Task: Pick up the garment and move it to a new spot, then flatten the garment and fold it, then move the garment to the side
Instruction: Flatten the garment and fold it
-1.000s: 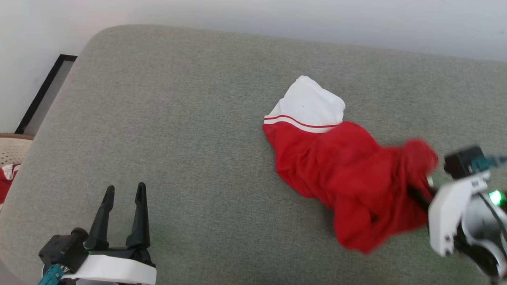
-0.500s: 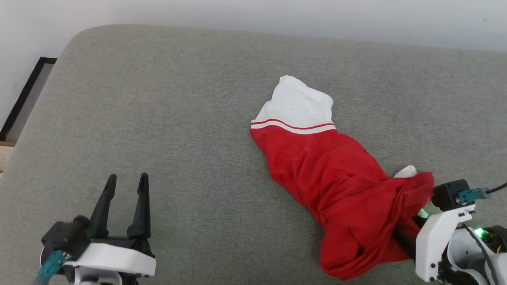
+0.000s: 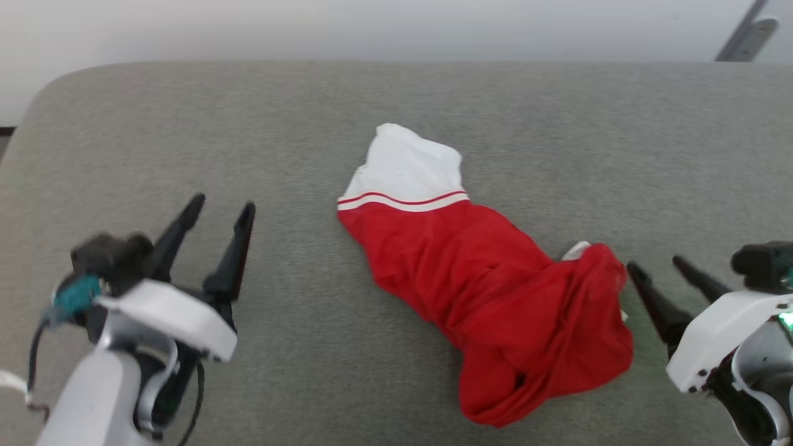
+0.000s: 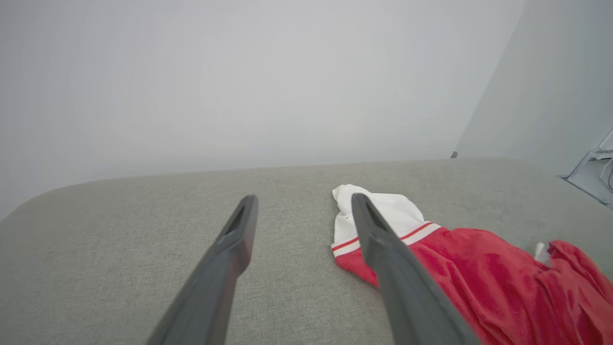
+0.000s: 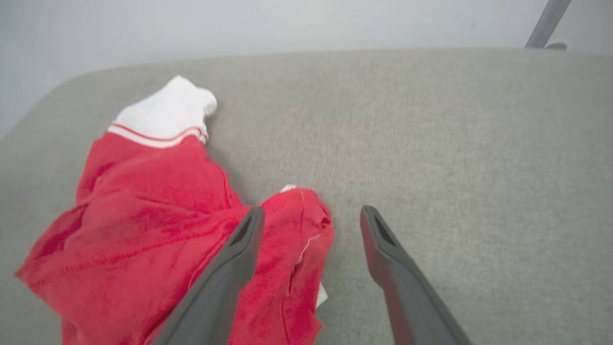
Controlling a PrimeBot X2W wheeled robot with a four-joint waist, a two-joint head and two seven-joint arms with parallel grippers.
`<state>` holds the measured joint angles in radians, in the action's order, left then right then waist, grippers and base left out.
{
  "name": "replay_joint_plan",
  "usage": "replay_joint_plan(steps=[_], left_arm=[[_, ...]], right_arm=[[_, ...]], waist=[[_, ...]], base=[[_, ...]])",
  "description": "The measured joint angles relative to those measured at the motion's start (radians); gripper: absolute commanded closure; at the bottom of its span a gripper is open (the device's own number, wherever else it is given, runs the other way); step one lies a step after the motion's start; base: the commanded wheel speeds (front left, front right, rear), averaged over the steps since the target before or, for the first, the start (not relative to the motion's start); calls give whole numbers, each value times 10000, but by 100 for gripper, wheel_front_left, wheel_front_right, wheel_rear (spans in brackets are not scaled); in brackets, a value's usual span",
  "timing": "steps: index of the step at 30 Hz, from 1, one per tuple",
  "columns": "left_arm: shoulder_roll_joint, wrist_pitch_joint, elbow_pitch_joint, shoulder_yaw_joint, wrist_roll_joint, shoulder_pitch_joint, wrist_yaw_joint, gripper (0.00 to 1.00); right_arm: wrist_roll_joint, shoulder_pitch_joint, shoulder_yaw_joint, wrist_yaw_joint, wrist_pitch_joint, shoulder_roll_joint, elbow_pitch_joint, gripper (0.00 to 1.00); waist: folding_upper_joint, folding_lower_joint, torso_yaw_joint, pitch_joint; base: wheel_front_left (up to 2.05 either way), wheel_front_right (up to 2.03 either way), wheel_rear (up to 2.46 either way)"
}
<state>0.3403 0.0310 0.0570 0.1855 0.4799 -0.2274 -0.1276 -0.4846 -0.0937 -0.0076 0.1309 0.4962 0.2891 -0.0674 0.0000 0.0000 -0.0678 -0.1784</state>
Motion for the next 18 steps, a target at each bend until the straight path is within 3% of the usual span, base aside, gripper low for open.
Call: replay_joint_plan(steps=[8,18], left_arm=[[1133,-1850,700,1283,936,-2126,0,0],[1659,-4050,3150,3101,1854,-5381,0,0]], right_arm=[[982,-446,-853,0,-2054,-934,-35,0],[1584,-1170,-892,-2,-4335,-1687,959,0]], waist=[[0,0,999,-73],[0,0,2355,-725]], base=[[0,0,0],[0,0,0]])
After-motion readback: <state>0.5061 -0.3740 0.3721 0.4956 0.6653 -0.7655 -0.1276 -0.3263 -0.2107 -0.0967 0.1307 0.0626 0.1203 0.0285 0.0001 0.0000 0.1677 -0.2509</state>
